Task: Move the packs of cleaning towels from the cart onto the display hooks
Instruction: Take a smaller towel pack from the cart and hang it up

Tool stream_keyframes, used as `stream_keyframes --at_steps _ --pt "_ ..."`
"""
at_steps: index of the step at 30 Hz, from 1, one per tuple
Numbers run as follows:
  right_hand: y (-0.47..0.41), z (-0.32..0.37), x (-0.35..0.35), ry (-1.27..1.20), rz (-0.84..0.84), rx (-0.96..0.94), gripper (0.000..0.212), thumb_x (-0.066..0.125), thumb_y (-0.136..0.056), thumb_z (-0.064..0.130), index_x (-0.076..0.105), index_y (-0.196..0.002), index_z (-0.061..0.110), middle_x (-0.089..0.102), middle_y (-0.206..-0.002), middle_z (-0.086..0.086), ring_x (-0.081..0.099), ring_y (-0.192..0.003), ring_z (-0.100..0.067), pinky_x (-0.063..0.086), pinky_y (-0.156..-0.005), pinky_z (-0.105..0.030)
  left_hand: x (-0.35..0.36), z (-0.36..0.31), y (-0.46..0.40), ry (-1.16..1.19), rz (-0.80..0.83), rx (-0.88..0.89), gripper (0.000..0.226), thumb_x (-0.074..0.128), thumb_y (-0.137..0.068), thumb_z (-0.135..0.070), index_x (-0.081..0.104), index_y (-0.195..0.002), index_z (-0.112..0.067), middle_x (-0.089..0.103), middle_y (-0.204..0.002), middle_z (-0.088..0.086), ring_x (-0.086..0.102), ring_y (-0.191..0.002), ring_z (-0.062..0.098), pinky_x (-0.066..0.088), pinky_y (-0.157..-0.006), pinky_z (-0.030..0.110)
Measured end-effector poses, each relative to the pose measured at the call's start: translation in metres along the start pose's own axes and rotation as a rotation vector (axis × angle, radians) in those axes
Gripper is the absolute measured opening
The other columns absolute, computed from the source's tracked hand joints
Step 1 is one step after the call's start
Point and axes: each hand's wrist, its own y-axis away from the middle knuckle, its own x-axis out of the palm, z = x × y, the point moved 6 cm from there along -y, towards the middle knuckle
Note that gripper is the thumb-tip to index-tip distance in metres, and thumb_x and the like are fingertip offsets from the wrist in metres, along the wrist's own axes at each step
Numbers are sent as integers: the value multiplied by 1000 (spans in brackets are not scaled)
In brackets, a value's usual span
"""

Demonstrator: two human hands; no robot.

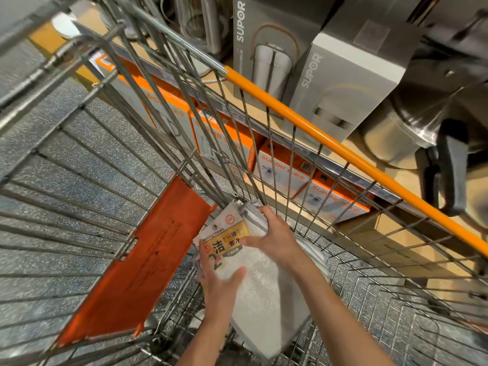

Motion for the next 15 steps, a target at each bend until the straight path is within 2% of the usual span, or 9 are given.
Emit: stream_keyframes --at_steps 2,4,6,8,9,12,15 --pt "1 1 0 49 -9 -19 82 80 -67 42 34 -134 38 35 -149 -6 21 -140 -34 21 -113 -56 0 0 0 -4 7 5 114 78 -76 -12 -2 -140 -61 4 -157 -13 15 -143 21 27 -109 55" --pt "2 2 0 84 -12 -45 81 80 -67 44 34 -133 38 37 -147 -6 26 -138 -32 24 -112 -52 -1 0 0 -10 11 4 115 78 -75 -13 -3 -138 -64 1 -158 -13 9 -146 24 23 -112 59" --pt "3 3 0 56 -2 -63 78 81 -66 42 37 -130 38 38 -138 -5 36 -129 -29 33 -104 -41 -1 0 1 -15 11 -5 116 78 -75 -14 -5 -135 -68 -3 -159 -12 5 -147 25 21 -112 62" --pt "4 4 -2 19 3 -70 77 83 -64 40 39 -128 38 35 -124 -1 38 -123 -25 33 -97 -34 -1 -1 1 -25 13 -8 116 79 -75 -15 -6 -132 -71 -4 -159 -11 3 -147 26 20 -112 62" --pt "4 4 -3 12 3 -70 77 83 -64 39 39 -127 38 34 -124 -1 37 -123 -24 33 -98 -35 -1 -1 1 -27 15 -6 116 78 -75 -15 -6 -131 -71 -4 -159 -11 3 -147 26 20 -111 62" --pt "6 7 -2 36 5 -83 73 82 -65 41 40 -125 38 40 -139 -2 34 -130 -25 31 -105 -44 -1 -3 3 -28 14 -6 116 78 -76 -14 -7 -133 -69 -5 -160 -7 3 -147 27 20 -112 62" --pt "12 12 0 82 -27 -114 68 80 -65 43 41 -121 37 46 -138 2 37 -129 -23 31 -108 -48 -2 -4 5 -40 9 8 115 77 -76 -13 -8 -137 -62 -4 -161 -2 2 -147 28 19 -112 57"
